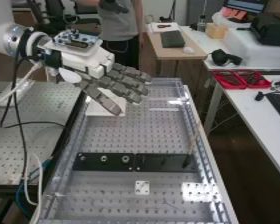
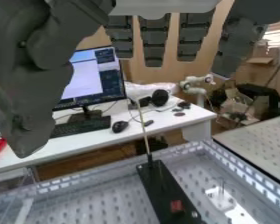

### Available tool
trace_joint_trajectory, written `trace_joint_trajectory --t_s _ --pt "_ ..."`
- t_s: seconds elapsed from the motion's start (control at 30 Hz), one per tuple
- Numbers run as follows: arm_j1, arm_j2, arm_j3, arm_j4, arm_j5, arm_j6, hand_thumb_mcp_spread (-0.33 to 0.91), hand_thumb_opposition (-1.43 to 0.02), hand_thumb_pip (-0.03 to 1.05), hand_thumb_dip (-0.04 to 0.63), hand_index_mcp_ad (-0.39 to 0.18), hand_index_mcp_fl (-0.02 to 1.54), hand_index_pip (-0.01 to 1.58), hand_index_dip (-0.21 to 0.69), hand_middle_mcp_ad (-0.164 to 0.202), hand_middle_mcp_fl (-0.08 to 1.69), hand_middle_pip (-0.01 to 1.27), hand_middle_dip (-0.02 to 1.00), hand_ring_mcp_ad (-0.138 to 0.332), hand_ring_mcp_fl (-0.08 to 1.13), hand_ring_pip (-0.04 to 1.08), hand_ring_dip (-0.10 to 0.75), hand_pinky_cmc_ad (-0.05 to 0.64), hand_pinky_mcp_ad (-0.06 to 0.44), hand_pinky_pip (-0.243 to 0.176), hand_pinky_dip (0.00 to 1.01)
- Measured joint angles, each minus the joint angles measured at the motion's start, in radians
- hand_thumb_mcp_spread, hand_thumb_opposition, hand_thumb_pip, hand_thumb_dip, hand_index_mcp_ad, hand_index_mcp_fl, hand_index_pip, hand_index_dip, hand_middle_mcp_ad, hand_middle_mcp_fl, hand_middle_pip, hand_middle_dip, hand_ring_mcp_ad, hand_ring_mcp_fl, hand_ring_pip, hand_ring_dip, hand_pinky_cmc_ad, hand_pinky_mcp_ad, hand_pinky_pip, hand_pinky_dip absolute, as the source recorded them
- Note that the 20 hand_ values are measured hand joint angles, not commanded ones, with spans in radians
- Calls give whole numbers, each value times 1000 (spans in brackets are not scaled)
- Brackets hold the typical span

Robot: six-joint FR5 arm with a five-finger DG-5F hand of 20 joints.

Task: Grab the bearing and place it in the white container

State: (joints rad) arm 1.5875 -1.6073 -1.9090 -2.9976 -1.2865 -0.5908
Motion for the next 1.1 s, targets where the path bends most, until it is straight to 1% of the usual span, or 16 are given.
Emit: trace_joint_trajectory --t_s 0.07,0.13,0.23,0.27,0.3,0.33,0.37,0.4,0.5,0.57,0.73,0.8,0.9,1.07,1.1 --pt "-5 -15 -14 7 11 22 279 -745 497 101 -33 58 101 140 86 3 136 188 159 0 68 79 412 314 -106 295" --pt "-14 -33 -30 25 22 46 279 -747 552 126 -40 79 113 140 84 3 136 188 162 0 68 82 412 314 -112 297" --pt "-27 -52 -53 71 34 66 304 -757 564 129 -40 136 180 140 84 0 133 188 162 0 63 79 412 314 -113 297" --pt "-29 -56 -56 78 36 69 311 -759 567 154 -44 152 253 138 84 3 133 188 162 0 63 79 412 311 -124 291" --pt "-34 -68 -62 96 39 76 305 -759 588 161 -45 159 316 138 84 0 133 188 162 0 63 82 412 311 -124 291" --pt "-40 -81 -66 108 40 83 309 -763 635 176 -45 175 403 138 84 0 131 188 162 0 63 82 412 314 -124 295" --pt "-42 -88 -68 112 40 87 316 -775 654 173 -51 169 501 138 84 0 127 188 162 0 61 82 412 314 -124 291" --pt "-48 -103 -70 122 40 94 314 -791 656 188 -51 176 560 138 84 0 127 188 164 0 61 82 412 314 -124 295" --pt "-64 -140 -71 147 40 110 316 -805 658 206 -56 175 724 138 87 2 127 190 164 0 61 82 417 309 -124 291" --pt "-74 -159 -71 159 39 118 314 -803 658 206 -63 188 885 138 84 2 127 188 164 0 61 82 412 311 -124 291" --pt "-97 -200 -72 200 36 129 328 -819 691 222 -63 187 1114 138 84 0 126 190 162 0 58 82 412 314 -124 291" --pt "-108 -221 -74 222 33 133 344 -834 691 218 -65 202 1162 141 84 0 126 188 162 2 56 82 412 311 -124 291" --pt "-118 -242 -76 250 29 137 342 -836 691 237 -66 206 1236 155 84 0 126 188 164 0 45 82 412 311 -124 291" --pt "-123 -264 -89 318 25 113 342 -850 691 237 -77 208 1283 173 84 0 126 188 164 0 49 82 412 311 -124 265" --pt "-124 -270 -93 338 23 109 360 -850 691 237 -77 202 1286 173 84 0 126 188 164 0 49 82 412 311 -124 265"
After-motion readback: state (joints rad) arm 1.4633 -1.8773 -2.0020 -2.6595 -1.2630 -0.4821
